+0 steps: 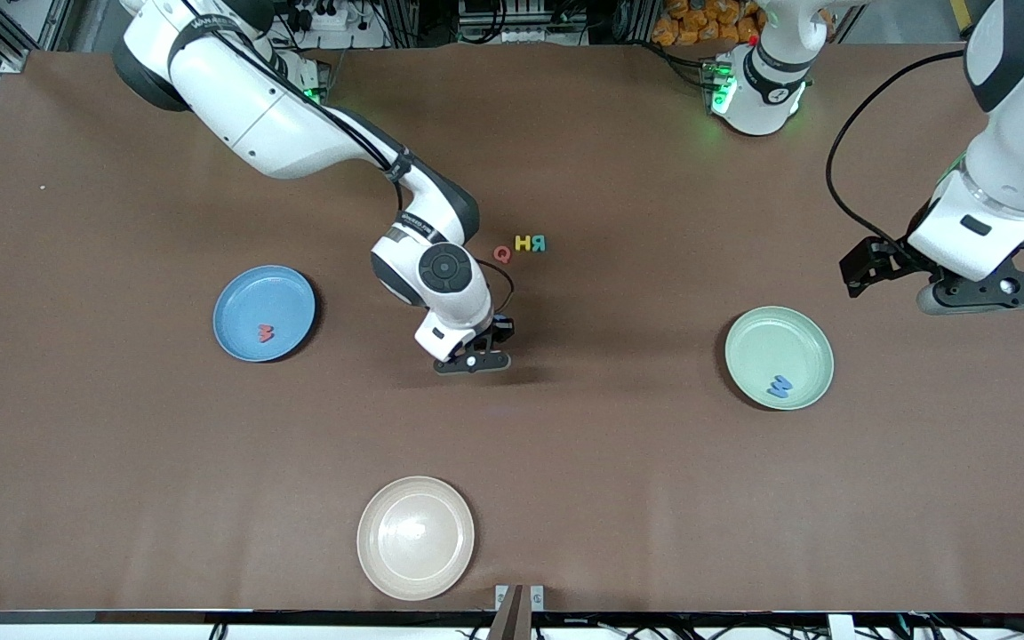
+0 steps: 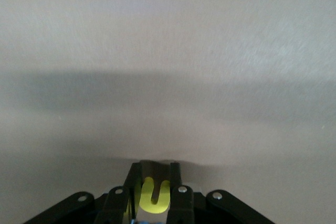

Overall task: Sort upper and lower case letters into plates
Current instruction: 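Release the yellow u on the blue plate while the left gripper withdraws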

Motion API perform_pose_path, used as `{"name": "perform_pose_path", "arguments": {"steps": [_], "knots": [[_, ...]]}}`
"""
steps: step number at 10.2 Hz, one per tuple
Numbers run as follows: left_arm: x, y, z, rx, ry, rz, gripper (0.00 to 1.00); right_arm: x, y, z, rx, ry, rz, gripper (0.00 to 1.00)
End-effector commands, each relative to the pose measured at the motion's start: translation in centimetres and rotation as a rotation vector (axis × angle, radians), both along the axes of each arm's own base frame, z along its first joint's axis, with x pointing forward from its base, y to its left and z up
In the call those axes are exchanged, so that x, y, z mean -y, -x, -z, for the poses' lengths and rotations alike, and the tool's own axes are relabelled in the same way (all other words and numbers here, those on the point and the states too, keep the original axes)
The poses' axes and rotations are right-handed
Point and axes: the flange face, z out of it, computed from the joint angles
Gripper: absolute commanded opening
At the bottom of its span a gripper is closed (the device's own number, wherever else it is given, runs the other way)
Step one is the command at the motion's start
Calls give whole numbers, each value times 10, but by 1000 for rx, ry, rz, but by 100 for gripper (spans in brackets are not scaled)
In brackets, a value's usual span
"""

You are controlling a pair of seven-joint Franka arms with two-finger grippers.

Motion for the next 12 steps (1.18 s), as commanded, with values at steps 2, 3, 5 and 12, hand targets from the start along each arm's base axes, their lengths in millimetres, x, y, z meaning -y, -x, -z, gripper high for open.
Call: {"name": "perform_pose_path", "arguments": {"steps": [2, 3, 5, 12], "knots": [[0, 3, -6, -13, 19, 28, 100, 21, -29, -27, 29, -20, 47, 0], [0, 3, -6, -13, 19, 27, 100, 42, -36, -41, 16, -5, 59, 0], [-1, 3, -6, -12, 20, 25, 100, 114, -52, -69, -74, -55, 67, 0], [19, 2, 3, -21, 42, 37, 100, 302, -15, -53, -189, 146, -31, 0]]}}
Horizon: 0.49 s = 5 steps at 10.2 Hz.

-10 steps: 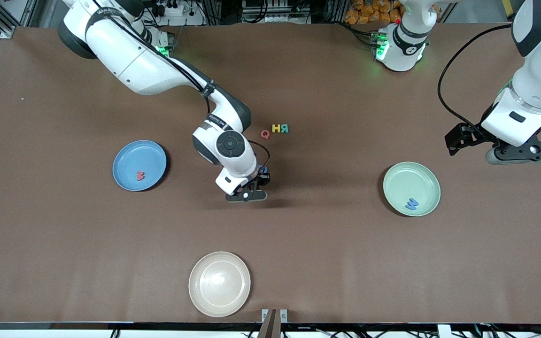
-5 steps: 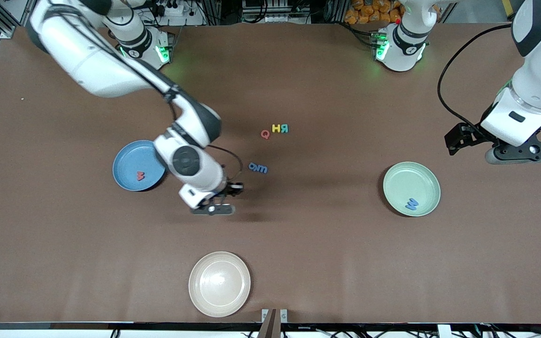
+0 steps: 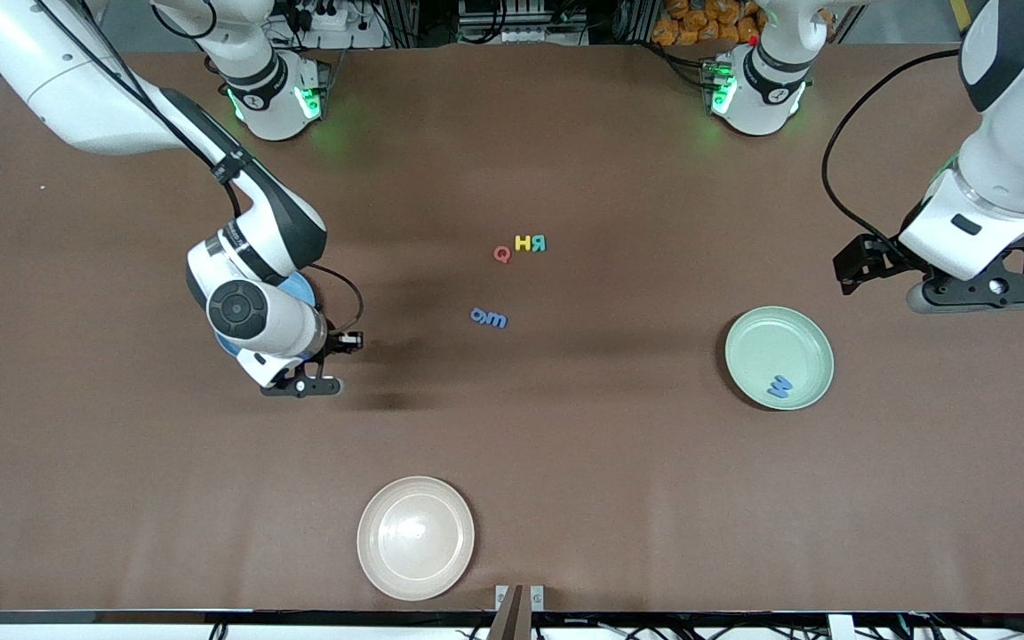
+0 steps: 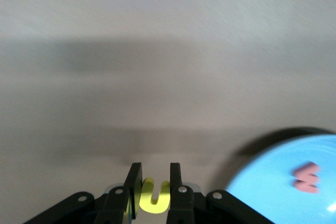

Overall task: Sort upper and lower case letters into plates
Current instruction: 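Release the yellow u on the blue plate while the left gripper withdraws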

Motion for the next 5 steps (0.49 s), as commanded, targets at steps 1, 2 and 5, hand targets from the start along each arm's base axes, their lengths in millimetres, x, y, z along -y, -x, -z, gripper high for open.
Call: {"name": "perform_pose_path", "arguments": {"steps": [1, 2, 5], "knots": [[8, 2, -1, -11, 36, 12, 100, 66, 17, -10, -26, 38, -52, 0], [17, 3, 0, -14, 38, 27, 100, 88, 16, -15, -37, 29, -72, 0], [38, 6, 5, -24, 48, 62, 100, 129, 18, -5, -85, 46, -99, 0]]}}
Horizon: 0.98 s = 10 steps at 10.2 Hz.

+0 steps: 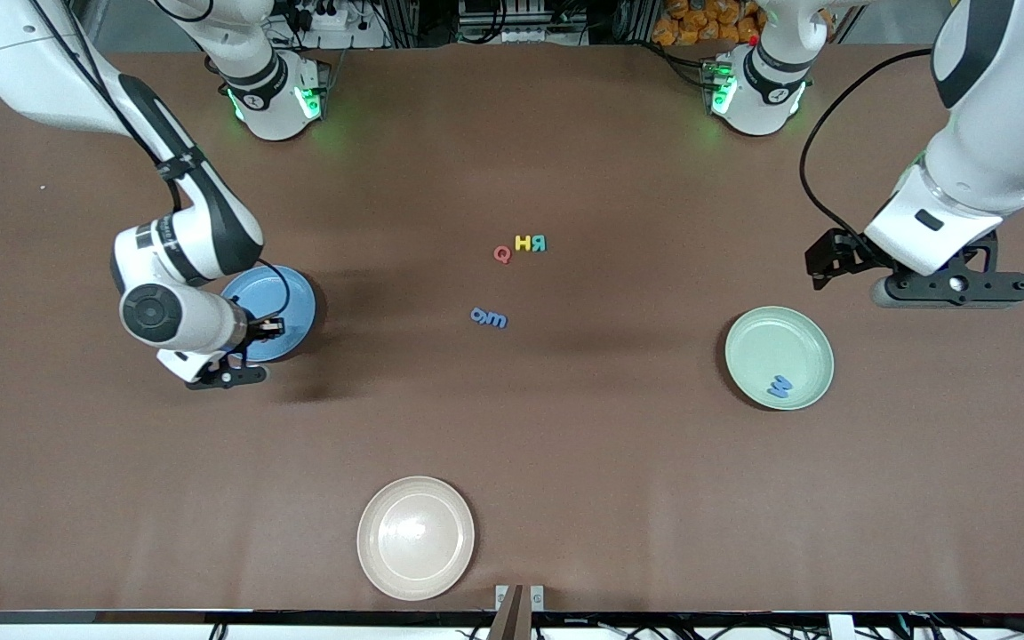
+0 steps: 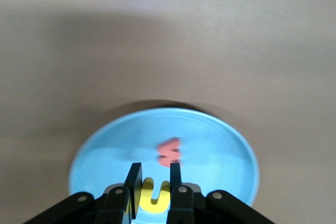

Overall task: Sort upper and lower case letters into plates
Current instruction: 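Release the yellow u on the blue plate while the left gripper withdraws, then move the left gripper to the teal R while the right gripper returns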

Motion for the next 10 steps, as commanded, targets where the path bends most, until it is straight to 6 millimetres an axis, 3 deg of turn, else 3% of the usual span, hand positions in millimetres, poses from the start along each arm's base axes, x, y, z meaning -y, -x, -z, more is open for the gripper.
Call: {"name": "perform_pose_path", "arguments": {"steps": [1, 2, 3, 5, 7, 9, 10], "knots": [[12, 0, 1, -8, 27, 19, 100, 5, 14, 4, -23, -4, -11, 16], [13, 0, 2, -4, 29, 21, 100, 8, 14, 5, -27, -8, 6, 78], [20, -2, 5, 1, 33, 33, 100, 5, 13, 3, -37, -49, 50, 100], [50, -4, 25, -7, 54, 24, 100, -11, 6, -16, -31, -54, 56, 100], [104, 6, 46, -27, 75, 9, 100, -55, -5, -40, -32, -102, 85, 100], [146, 16, 63, -39, 97, 40, 100, -85, -10, -51, -2, -107, 124, 100], [167, 24, 73, -53, 101, 45, 100, -111, -9, -55, 10, -101, 145, 100]]}}
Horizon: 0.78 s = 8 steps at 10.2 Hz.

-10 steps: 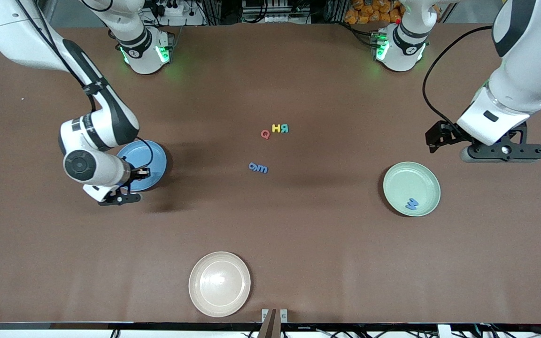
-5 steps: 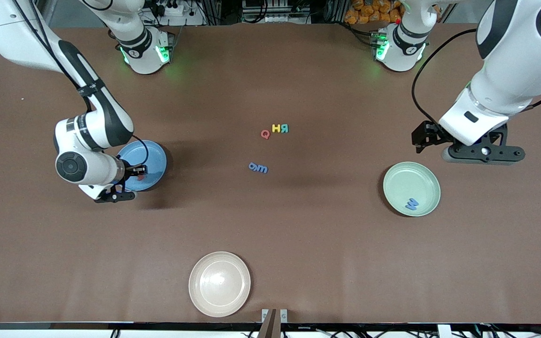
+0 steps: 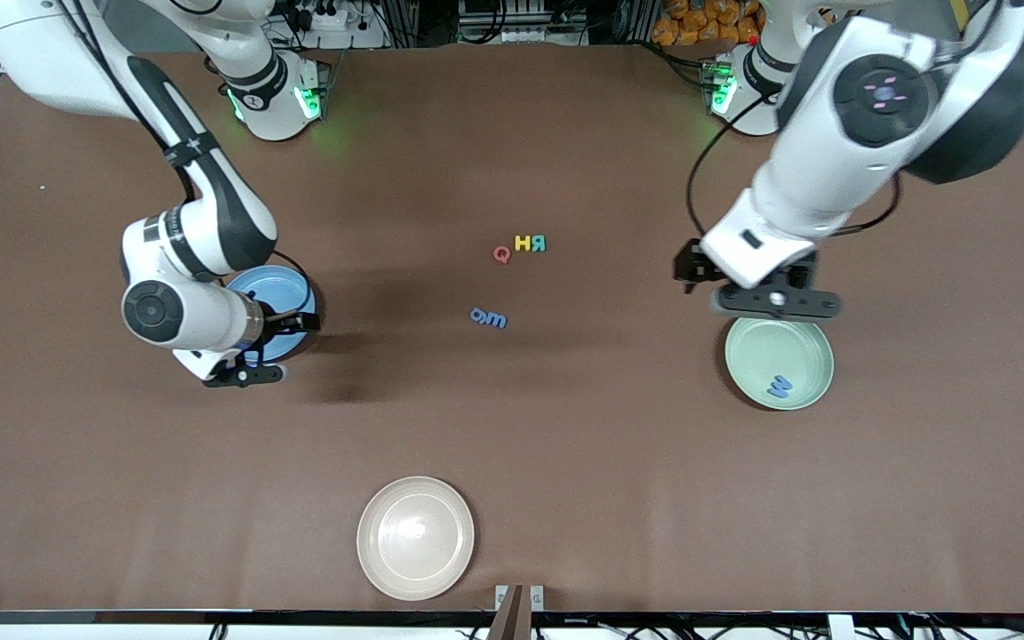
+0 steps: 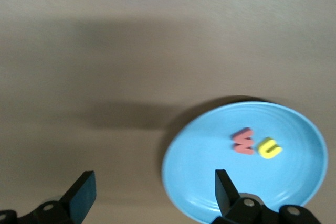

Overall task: Sort upper and lower case letters into plates
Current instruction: 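Move the left gripper to the teal R while the right gripper returns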

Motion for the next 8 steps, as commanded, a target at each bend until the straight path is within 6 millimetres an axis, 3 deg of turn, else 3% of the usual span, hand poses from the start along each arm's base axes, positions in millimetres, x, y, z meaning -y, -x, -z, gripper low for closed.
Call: {"name": "perform_pose_path", "arguments": {"steps": [1, 3, 5, 8], "knots": [[40, 19, 24, -29, 21, -20, 100, -51, 3, -9, 10, 0, 31, 100], [83, 56, 60, -37, 25, 6, 100, -104, 10, -1, 61, -57, -58, 100], [112, 97, 96, -46, 28, 82, 100, -147, 20, 8, 128, -81, -174, 100], [145, 150, 137, -6, -41, 261, 100, -184, 27, 24, 237, -112, -278, 100]]}}
